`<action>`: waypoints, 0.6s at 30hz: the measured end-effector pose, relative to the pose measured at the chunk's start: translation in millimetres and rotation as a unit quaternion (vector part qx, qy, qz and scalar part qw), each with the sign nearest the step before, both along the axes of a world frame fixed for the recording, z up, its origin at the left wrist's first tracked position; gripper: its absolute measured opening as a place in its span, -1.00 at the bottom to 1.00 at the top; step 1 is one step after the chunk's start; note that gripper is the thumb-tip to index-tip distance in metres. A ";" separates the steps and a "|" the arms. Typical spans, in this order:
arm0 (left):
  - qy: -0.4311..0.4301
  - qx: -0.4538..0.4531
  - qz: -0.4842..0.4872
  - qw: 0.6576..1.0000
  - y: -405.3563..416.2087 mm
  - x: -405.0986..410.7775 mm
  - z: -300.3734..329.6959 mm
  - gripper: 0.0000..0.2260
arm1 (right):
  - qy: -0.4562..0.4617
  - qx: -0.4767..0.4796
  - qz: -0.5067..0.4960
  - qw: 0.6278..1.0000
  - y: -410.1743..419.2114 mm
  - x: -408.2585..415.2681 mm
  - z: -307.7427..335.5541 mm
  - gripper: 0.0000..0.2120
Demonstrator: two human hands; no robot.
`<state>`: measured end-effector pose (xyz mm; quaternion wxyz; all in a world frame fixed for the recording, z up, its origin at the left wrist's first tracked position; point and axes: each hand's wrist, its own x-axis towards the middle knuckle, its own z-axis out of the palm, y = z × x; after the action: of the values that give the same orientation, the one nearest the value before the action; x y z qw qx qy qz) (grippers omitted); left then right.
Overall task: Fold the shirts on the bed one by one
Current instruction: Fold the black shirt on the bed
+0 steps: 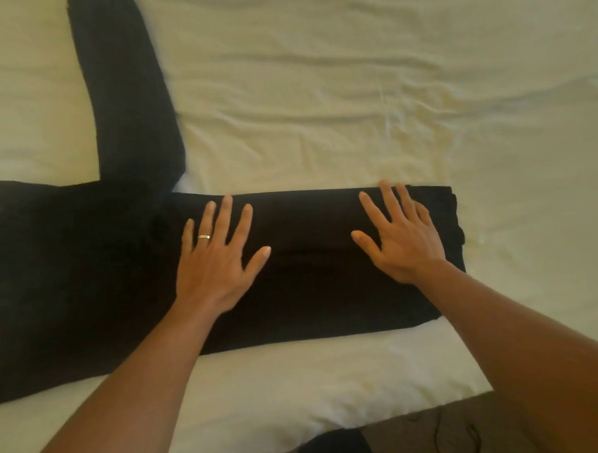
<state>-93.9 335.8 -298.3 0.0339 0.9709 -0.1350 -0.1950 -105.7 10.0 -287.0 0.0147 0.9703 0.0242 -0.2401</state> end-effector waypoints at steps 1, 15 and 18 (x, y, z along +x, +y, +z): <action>-0.007 -0.001 -0.010 1.000 9.1 -4.0 3.8 -0.30 | -0.001 -0.005 -0.006 1.000 5.0 3.6 5.5 -0.26; 0.026 0.077 0.123 0.989 207.1 -94.3 18.1 -0.25 | 0.052 0.363 -0.260 0.893 275.5 178.9 37.5 -0.64; 0.014 0.071 0.142 0.987 205.6 -95.2 8.7 -0.25 | 0.088 0.456 -0.402 0.789 304.3 205.3 29.0 -0.58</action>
<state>-189.1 541.4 -289.6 -0.0058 0.9772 0.0185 -0.2113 99.6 314.3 -258.0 -0.5295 0.7611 -0.2597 -0.2700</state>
